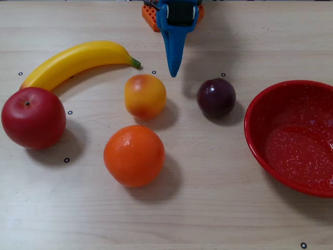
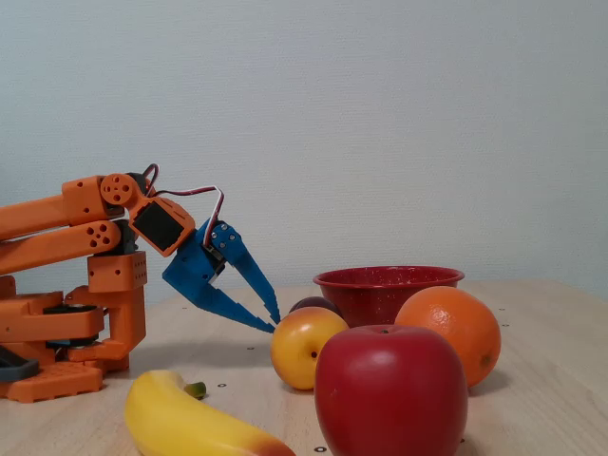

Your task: Put peach in the red bowl.

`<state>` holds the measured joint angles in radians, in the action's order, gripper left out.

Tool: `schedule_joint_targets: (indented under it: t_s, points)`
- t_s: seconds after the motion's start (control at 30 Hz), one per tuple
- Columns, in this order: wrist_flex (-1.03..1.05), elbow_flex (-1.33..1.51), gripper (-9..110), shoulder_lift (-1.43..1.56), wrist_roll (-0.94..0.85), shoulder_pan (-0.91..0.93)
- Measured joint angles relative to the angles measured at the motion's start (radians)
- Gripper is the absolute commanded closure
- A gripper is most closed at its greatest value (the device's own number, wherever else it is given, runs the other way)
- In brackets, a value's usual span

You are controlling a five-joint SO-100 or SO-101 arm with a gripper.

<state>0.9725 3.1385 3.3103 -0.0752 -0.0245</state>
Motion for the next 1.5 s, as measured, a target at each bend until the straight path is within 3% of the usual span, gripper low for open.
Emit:
schedule_joint_targets:
  t_s: [0.67, 1.17, 1.5]
  points:
    - [0.002, -0.268, 102, -0.394, -0.124, 0.028]
    - [0.347, -0.696, 102, -0.652, -0.172, 0.023]
    - [0.557, -1.009, 102, -0.865, -0.276, 0.21]
